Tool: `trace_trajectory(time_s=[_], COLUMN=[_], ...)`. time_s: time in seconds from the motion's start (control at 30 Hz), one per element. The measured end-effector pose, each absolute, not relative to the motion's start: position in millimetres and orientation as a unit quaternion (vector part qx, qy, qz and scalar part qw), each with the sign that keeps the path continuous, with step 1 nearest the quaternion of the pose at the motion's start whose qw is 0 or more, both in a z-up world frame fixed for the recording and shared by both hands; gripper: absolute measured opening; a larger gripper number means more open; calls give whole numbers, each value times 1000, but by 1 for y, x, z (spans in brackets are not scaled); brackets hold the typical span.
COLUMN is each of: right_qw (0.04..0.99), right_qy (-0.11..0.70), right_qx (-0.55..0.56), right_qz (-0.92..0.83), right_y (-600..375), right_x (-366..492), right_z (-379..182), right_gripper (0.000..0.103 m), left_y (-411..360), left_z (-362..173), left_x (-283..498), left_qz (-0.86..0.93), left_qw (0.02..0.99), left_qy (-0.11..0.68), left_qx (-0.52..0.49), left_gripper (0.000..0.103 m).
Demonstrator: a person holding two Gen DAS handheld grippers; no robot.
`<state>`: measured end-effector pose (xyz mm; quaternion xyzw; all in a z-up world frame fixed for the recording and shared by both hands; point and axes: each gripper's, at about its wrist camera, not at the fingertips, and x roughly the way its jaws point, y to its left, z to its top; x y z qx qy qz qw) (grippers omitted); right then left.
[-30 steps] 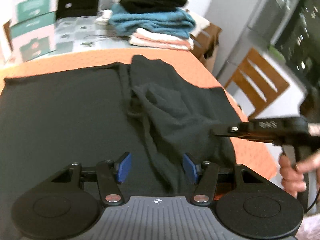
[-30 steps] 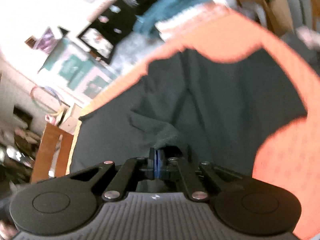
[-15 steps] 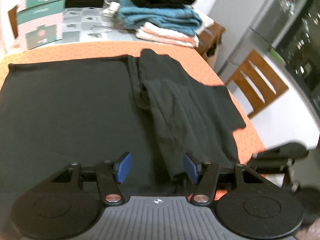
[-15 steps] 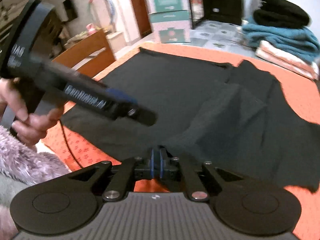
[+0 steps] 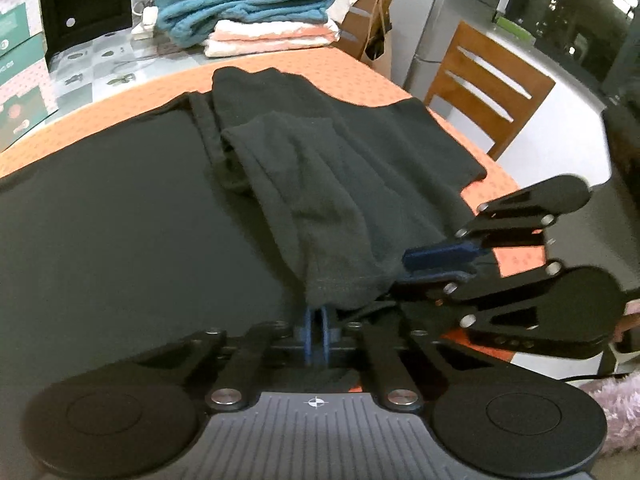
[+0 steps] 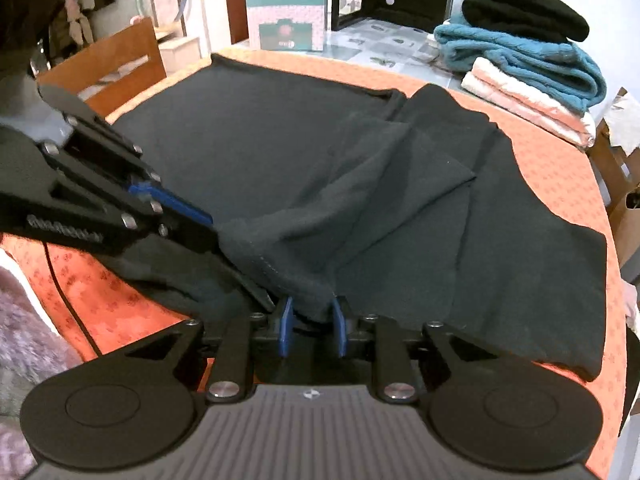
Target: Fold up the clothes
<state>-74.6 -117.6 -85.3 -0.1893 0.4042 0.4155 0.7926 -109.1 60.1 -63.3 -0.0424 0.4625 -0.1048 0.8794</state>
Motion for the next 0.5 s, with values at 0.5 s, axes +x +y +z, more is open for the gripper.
trace_trajectory(time_s=[0.5], right_qw=[838], right_qy=[376], right_qx=[-89], right_qz=[386], right_y=[-187], right_x=[-79], right_z=[-7], right_gripper=[1], left_y=[51], left_z=[-28], left_x=[-108], left_qz=[-160], left_qw=[888], left_qy=[428], left_qx=[-46], left_gripper=[3])
